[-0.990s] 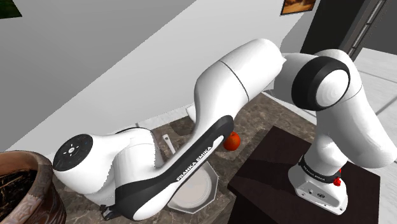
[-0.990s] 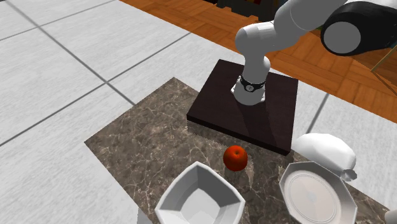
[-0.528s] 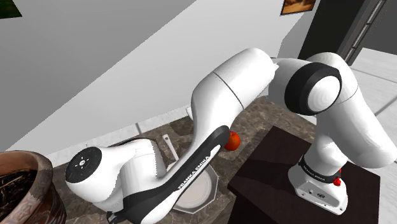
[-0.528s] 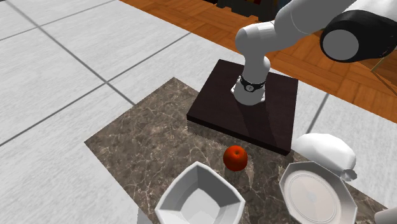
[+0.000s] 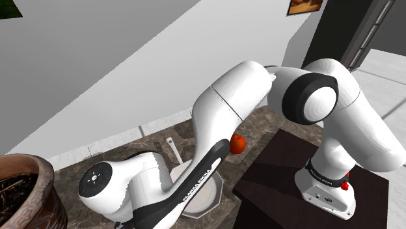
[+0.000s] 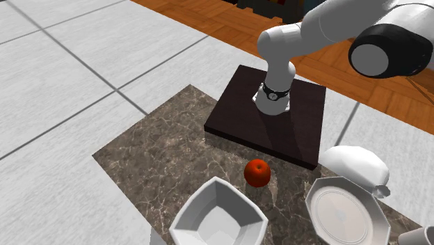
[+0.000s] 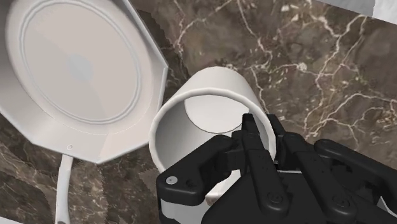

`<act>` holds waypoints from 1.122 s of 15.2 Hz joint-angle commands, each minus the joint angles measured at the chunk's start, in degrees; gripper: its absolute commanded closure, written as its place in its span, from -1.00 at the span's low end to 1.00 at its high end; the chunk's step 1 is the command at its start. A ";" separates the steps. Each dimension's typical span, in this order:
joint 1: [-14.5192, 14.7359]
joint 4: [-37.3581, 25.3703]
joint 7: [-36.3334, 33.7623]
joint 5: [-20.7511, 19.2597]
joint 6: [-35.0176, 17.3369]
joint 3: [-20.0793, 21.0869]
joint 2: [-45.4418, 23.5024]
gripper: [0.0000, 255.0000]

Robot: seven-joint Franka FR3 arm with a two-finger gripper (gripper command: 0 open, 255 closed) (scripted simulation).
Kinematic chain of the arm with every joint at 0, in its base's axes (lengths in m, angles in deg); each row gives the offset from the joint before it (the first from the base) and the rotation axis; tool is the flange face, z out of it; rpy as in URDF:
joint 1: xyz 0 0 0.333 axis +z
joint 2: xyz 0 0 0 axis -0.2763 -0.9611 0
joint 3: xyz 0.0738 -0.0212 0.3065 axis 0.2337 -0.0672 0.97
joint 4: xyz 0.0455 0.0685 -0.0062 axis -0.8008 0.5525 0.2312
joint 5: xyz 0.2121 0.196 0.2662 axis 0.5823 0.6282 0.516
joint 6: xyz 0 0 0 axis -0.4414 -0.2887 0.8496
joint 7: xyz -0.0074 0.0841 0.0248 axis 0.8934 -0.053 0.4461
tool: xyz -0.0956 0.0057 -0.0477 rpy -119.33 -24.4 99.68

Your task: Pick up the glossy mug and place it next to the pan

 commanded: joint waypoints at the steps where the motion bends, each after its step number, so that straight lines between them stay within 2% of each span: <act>1: 0.19 0.11 -0.32 -0.39 -1.06 -0.31 -0.94 1.00; 12: 0.47 -0.09 -0.66 -0.88 -2.28 -0.75 -2.38 1.00; 13: 0.47 -0.09 -0.66 -0.88 -2.28 -0.75 -2.38 -1.00; 17: 0.47 -0.09 -0.66 -0.88 -2.28 -0.75 -2.38 -1.00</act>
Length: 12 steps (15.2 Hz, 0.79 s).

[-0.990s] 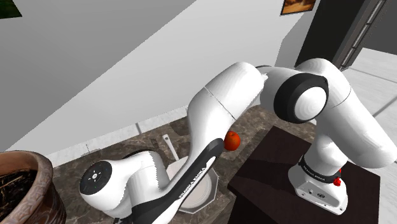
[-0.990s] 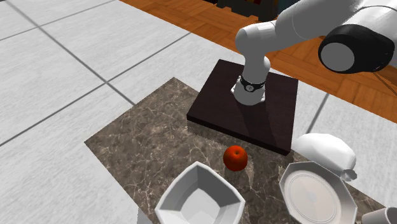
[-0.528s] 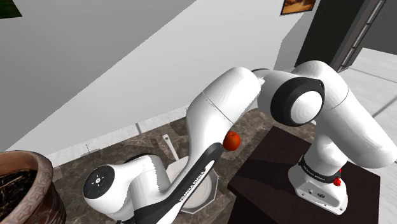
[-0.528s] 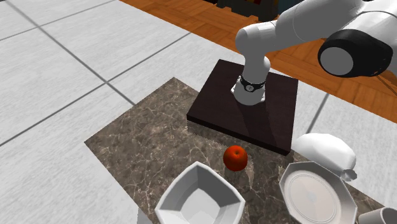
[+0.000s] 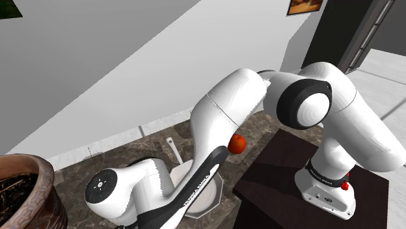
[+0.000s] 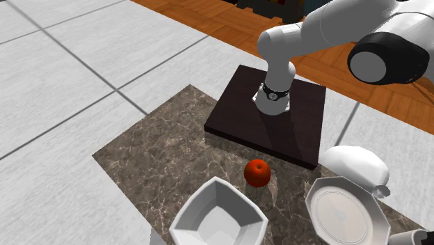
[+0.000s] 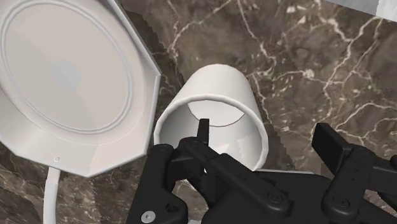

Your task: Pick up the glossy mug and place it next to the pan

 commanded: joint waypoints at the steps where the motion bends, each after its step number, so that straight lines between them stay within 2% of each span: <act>1: 0.00 0.00 0.00 0.00 0.00 0.00 0.00 -1.00; 5: -0.40 -0.17 0.81 1.61 4.38 1.43 4.26 -1.00; 12: -0.40 -0.17 0.81 1.61 4.38 1.43 4.26 -1.00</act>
